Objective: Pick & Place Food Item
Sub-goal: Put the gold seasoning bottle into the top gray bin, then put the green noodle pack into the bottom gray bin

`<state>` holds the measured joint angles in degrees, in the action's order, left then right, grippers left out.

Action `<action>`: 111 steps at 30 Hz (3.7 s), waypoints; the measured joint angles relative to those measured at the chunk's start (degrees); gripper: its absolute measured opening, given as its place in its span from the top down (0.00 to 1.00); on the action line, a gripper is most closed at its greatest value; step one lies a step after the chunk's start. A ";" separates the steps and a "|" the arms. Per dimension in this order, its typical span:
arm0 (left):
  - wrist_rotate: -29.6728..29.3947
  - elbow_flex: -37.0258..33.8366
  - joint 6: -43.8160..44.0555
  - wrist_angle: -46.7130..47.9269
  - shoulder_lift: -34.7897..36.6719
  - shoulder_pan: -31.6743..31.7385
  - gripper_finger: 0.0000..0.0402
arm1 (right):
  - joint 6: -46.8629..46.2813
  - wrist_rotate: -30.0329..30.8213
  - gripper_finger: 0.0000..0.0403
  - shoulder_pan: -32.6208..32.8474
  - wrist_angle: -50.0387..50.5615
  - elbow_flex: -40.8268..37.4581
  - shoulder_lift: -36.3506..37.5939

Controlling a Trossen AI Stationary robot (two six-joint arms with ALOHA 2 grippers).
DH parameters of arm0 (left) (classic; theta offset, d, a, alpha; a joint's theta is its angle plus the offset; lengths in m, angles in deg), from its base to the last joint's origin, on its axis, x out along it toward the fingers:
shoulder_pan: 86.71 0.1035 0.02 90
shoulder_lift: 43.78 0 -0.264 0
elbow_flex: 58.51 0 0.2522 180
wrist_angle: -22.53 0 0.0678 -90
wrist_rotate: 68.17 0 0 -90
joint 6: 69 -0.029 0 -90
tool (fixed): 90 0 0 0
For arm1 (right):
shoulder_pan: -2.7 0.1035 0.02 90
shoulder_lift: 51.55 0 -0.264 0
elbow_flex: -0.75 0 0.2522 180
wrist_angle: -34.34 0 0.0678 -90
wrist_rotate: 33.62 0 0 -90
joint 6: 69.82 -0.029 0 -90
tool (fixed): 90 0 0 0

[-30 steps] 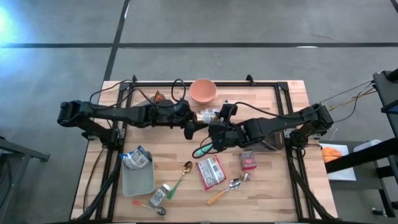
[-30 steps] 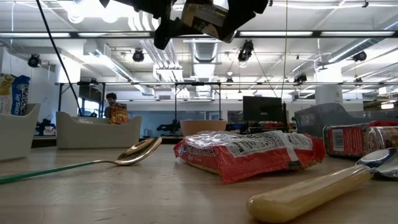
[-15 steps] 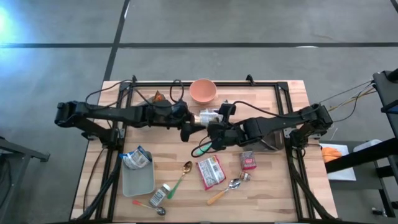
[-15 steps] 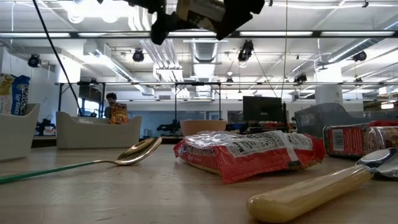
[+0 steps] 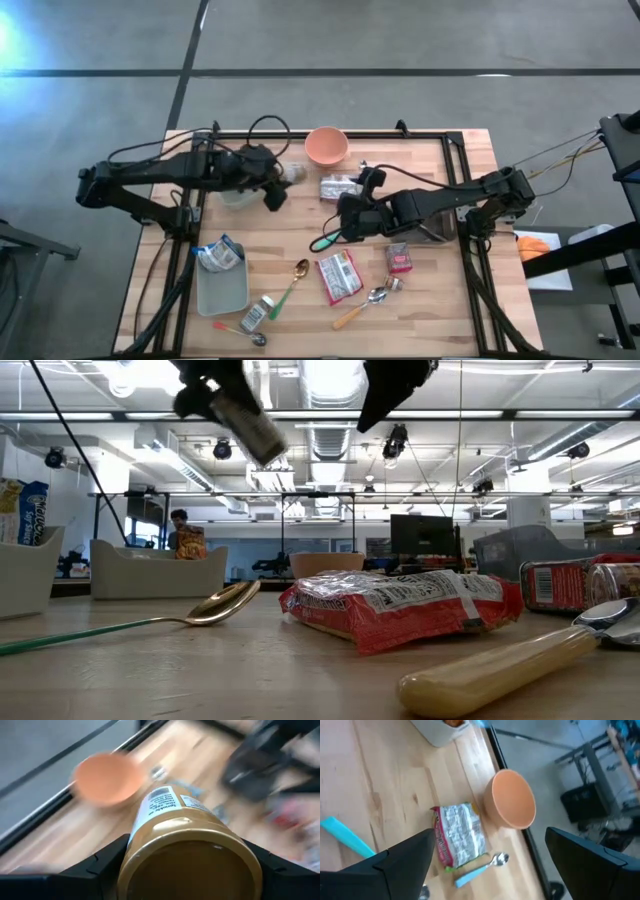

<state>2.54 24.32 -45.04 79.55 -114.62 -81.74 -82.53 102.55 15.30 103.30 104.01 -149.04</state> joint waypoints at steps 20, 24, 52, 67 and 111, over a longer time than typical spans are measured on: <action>-4.66 0.71 -4.00 20.18 -6.20 13.86 0.33 | -17.57 -3.83 0.07 0.15 -4.49 -15.18 -0.07; -4.47 0.73 -5.53 20.78 -10.76 15.21 0.33 | -17.45 -7.09 0.07 0.17 -8.75 -17.90 -0.09; 10.38 0.53 -23.13 17.76 -23.42 26.75 0.33 | -17.11 -7.85 0.07 0.76 -11.01 -19.89 -0.09; 11.62 -3.79 -25.72 13.83 -23.40 27.80 0.33 | -17.11 -7.85 0.07 0.76 -11.11 -19.89 -0.09; 7.22 3.67 -23.99 16.74 -23.07 27.75 0.14 | -17.11 -8.68 0.07 0.92 -12.13 -19.89 -0.09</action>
<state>9.76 27.99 -69.03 96.29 -137.69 -53.98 -99.64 93.87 16.22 91.17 84.12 -149.13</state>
